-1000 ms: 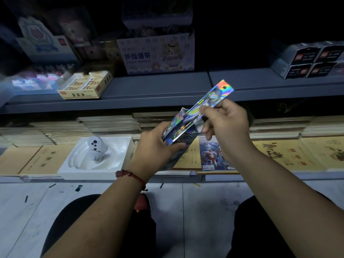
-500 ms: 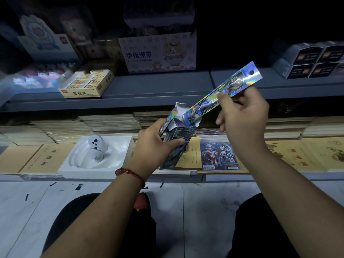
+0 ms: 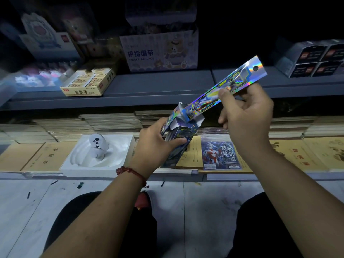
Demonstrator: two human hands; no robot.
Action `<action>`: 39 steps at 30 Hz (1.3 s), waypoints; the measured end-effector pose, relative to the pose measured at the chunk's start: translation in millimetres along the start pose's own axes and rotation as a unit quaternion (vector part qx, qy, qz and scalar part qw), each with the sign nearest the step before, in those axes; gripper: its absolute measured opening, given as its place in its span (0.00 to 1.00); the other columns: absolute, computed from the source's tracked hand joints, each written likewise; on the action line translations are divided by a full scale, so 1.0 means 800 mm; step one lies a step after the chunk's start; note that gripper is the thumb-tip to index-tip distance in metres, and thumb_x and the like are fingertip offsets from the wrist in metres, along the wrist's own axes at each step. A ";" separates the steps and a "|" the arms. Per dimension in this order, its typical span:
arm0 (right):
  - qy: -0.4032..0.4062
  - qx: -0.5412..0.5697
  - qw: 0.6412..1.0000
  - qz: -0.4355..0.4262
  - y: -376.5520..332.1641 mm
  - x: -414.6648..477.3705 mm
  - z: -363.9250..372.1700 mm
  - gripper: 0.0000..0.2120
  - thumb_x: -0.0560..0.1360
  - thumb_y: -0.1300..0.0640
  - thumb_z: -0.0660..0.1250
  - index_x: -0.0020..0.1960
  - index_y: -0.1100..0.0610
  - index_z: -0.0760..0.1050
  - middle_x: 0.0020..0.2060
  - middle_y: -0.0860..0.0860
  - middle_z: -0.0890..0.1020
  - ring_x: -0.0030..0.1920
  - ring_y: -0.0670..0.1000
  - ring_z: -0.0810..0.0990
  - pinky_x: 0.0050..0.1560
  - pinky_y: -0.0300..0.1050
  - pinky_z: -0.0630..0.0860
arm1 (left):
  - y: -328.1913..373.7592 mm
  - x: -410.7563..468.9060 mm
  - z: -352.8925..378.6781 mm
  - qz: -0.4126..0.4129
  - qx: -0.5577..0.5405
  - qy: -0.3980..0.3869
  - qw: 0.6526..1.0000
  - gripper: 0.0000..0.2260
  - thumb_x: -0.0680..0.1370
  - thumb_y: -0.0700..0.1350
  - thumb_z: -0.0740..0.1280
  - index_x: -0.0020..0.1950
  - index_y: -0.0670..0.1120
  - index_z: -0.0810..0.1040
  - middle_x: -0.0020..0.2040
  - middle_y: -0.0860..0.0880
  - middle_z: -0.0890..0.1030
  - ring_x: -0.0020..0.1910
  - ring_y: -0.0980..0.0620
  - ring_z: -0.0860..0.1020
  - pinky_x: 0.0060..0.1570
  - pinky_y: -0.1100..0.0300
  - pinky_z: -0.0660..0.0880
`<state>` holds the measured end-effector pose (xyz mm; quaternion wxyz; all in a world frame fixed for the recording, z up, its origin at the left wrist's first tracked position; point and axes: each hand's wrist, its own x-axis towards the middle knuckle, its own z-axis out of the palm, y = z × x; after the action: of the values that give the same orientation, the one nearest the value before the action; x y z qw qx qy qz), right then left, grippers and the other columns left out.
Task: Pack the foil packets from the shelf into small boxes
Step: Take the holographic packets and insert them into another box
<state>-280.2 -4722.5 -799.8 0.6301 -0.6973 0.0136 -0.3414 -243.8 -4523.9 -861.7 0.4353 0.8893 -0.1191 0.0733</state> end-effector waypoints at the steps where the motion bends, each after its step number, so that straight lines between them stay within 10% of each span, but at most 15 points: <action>1: -0.008 -0.003 1.000 0.001 0.001 -0.001 0.000 0.04 0.81 0.60 0.69 0.48 0.55 0.75 0.25 0.45 0.77 0.22 0.48 0.74 0.26 0.40 0.70 | 0.000 0.000 0.000 0.002 0.000 -0.002 1.000 0.21 0.68 0.53 0.81 0.59 0.55 0.81 0.46 0.61 0.84 0.41 0.69 0.78 0.40 0.73 0.71; 8: -0.088 -0.060 0.994 0.023 0.010 -0.005 0.007 0.06 0.79 0.58 0.71 0.45 0.51 0.78 0.32 0.66 0.79 0.25 0.64 0.73 0.25 0.52 0.70 | 0.004 -0.001 0.001 0.022 -0.003 -0.006 1.000 0.22 0.69 0.51 0.81 0.61 0.53 0.81 0.45 0.60 0.84 0.37 0.70 0.76 0.37 0.76 0.68; 14: -0.197 -0.232 0.951 0.042 0.025 -0.013 0.016 0.06 0.76 0.54 0.75 0.42 0.54 0.82 0.31 0.49 0.82 0.28 0.46 0.77 0.33 0.46 0.76 | 0.006 -0.006 0.002 0.067 0.001 -0.014 0.998 0.24 0.68 0.49 0.82 0.63 0.55 0.81 0.45 0.61 0.85 0.42 0.69 0.79 0.42 0.76 0.70; 23: -0.176 -0.201 0.962 0.055 0.017 -0.012 0.013 0.15 0.80 0.55 0.68 0.39 0.62 0.79 0.25 0.57 0.80 0.20 0.55 0.73 0.26 0.51 0.74 | -0.005 -0.004 0.005 0.075 0.025 -0.031 0.996 0.24 0.68 0.53 0.81 0.63 0.57 0.80 0.48 0.58 0.86 0.47 0.60 0.83 0.49 0.57 0.79; 30: -0.287 -0.236 0.920 0.128 0.017 -0.017 0.013 0.10 0.81 0.60 0.66 0.44 0.61 0.83 0.20 0.55 0.78 0.17 0.51 0.76 0.23 0.36 0.71 | -0.003 -0.007 0.005 0.120 0.057 -0.049 0.990 0.23 0.69 0.54 0.79 0.62 0.57 0.80 0.45 0.57 0.85 0.43 0.57 0.82 0.44 0.55 0.79; 35: -0.345 -0.200 0.901 0.172 0.001 -0.016 0.012 0.14 0.84 0.56 0.62 0.44 0.53 0.83 0.23 0.65 0.78 0.22 0.64 0.76 0.38 0.61 0.81 | 0.000 -0.011 0.006 0.138 0.036 -0.051 0.989 0.23 0.70 0.65 0.72 0.62 0.57 0.79 0.45 0.57 0.85 0.43 0.58 0.82 0.43 0.54 0.79; 39: -0.368 -0.210 0.880 0.215 0.001 -0.017 0.014 0.14 0.83 0.65 0.55 0.54 0.65 0.80 0.19 0.59 0.73 0.17 0.50 0.73 0.24 0.39 0.70 | 0.000 -0.011 0.008 0.141 0.043 -0.051 0.988 0.23 0.71 0.67 0.70 0.61 0.57 0.80 0.45 0.56 0.85 0.43 0.56 0.82 0.43 0.53 0.78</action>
<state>-284.8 -4706.5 -806.7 0.4862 -0.8688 0.0020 0.0944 -251.7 -4527.5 -867.8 0.3754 0.8842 -0.2617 0.0934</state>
